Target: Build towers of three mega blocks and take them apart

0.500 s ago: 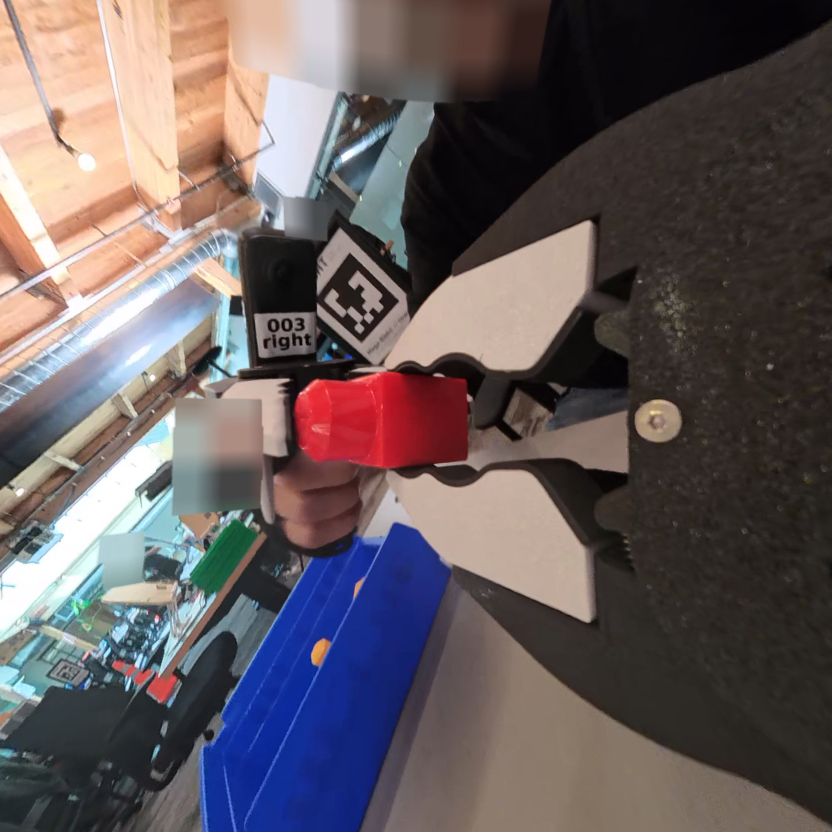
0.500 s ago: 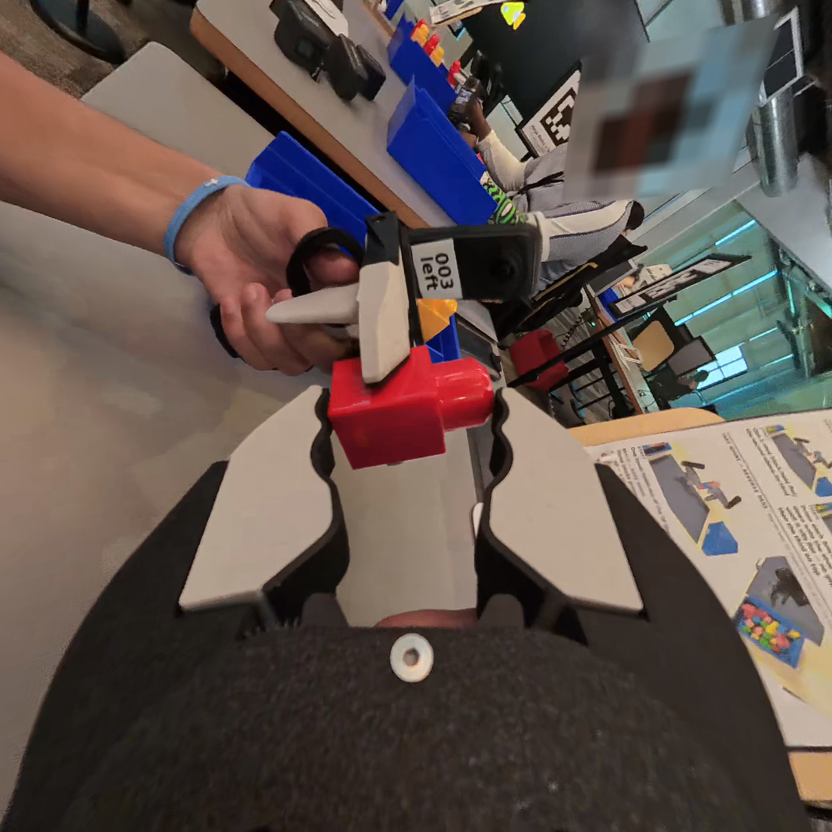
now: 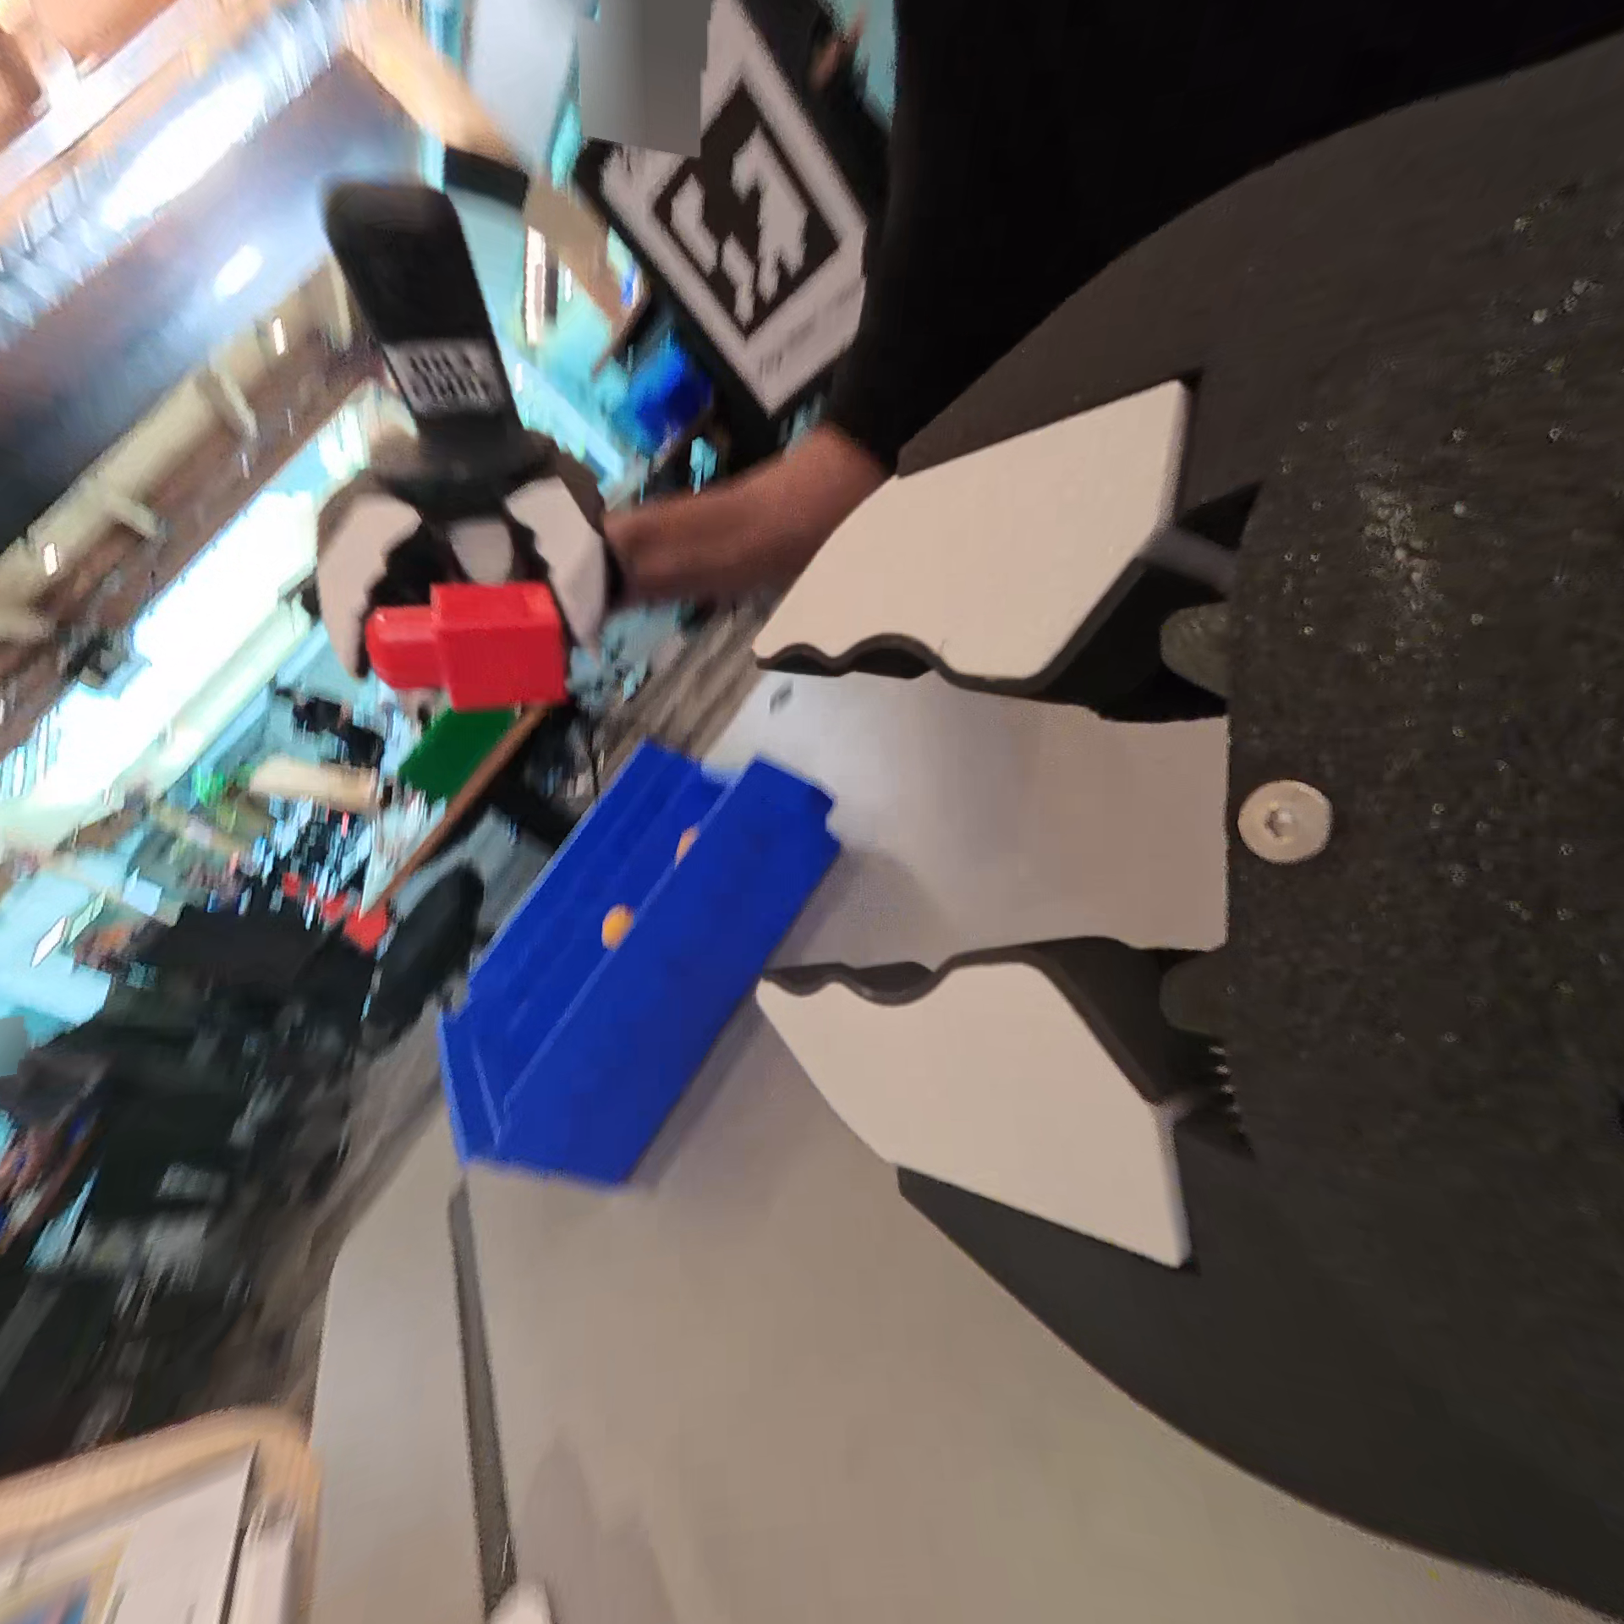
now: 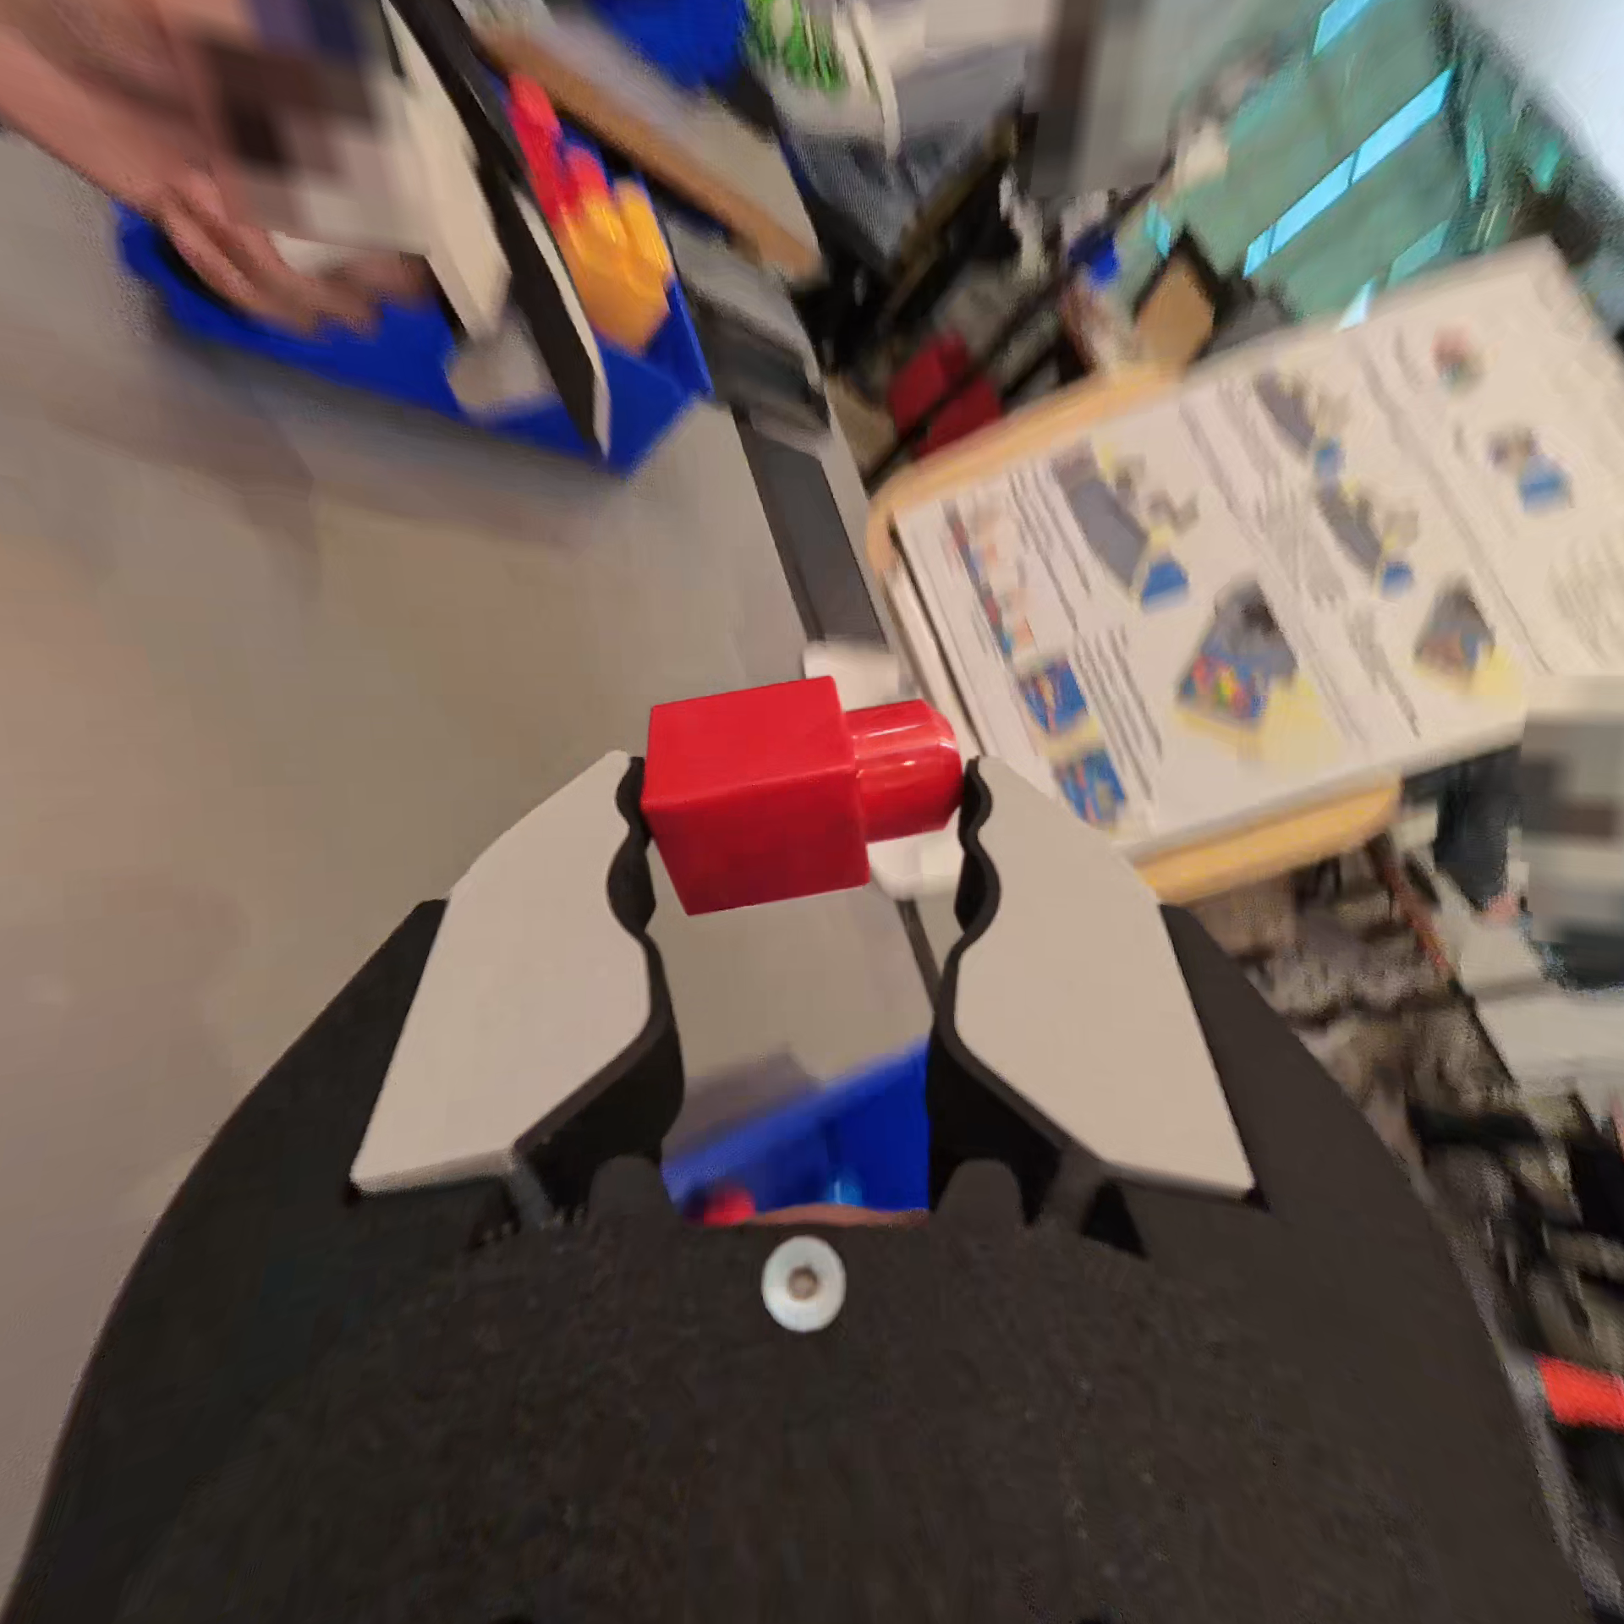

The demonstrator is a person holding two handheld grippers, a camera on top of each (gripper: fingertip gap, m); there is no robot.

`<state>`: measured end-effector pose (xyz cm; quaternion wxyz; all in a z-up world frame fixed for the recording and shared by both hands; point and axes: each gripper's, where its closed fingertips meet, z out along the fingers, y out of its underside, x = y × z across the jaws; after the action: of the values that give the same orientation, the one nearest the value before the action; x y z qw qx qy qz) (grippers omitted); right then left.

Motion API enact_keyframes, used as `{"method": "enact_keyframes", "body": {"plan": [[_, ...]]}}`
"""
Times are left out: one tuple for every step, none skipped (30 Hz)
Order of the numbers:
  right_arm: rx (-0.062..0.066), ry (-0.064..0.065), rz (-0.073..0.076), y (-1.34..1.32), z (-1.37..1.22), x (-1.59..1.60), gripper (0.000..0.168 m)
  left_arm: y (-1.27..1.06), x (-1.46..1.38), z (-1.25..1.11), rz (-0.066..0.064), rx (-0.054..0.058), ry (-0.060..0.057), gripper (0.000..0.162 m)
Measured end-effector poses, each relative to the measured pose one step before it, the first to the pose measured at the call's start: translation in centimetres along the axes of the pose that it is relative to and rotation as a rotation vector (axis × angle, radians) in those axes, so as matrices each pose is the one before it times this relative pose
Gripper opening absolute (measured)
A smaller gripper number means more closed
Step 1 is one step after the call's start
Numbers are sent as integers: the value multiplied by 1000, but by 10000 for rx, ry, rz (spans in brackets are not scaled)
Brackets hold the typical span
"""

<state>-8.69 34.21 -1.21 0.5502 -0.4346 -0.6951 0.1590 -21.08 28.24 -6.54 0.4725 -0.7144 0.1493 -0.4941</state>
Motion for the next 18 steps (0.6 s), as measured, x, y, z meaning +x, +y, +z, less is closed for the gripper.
{"method": "enact_keyframes", "body": {"plan": [[-891,-39,273,2382,-1585,1001,67,72,-804,-376,225,178,-908,60],[-1100,-360,337,2932,-1147,495,67,146,-1085,-339,-184,404,-1109,59],[-1179,-507,322,3146,-601,175,67,777,-558,-236,-263,232,-769,59],[-1112,-361,172,3045,-77,212,67,1258,107,-175,43,-158,-281,58],[-929,-337,60,2715,401,-4,68,1333,91,-159,189,-267,-310,58],[-805,-599,97,2386,834,-575,68,1186,261,-182,200,-179,-219,58],[-749,-755,148,2000,1172,-951,67,1083,642,-174,200,-138,31,58],[-694,-757,112,1655,1409,-1057,68,1013,682,-114,168,-135,66,58],[-729,-558,8,1437,1510,-824,68,914,572,-78,162,-128,1,58],[-732,-268,-110,1189,1481,-420,68,701,458,-41,170,-78,-63,58],[-569,-162,-146,756,1360,-283,68,523,388,4,195,-76,-82,58],[-350,-201,-85,300,1202,-285,68,456,374,84,225,-134,-54,58],[-153,-215,-18,-50,1035,-237,68,429,347,126,231,-190,-45,58],[-75,-210,18,-166,899,-199,68,306,224,114,219,-143,-105,58],[-124,-174,40,-65,778,-148,68,180,160,96,204,-76,-119,58],[-154,-125,41,27,687,-88,68,108,112,77,178,-40,-110,58],[-135,-72,33,65,605,-22,68,137,92,49,144,-74,-78,58],[-85,-48,60,73,511,20,67,125,5,8,93,-68,-84,58]]}}
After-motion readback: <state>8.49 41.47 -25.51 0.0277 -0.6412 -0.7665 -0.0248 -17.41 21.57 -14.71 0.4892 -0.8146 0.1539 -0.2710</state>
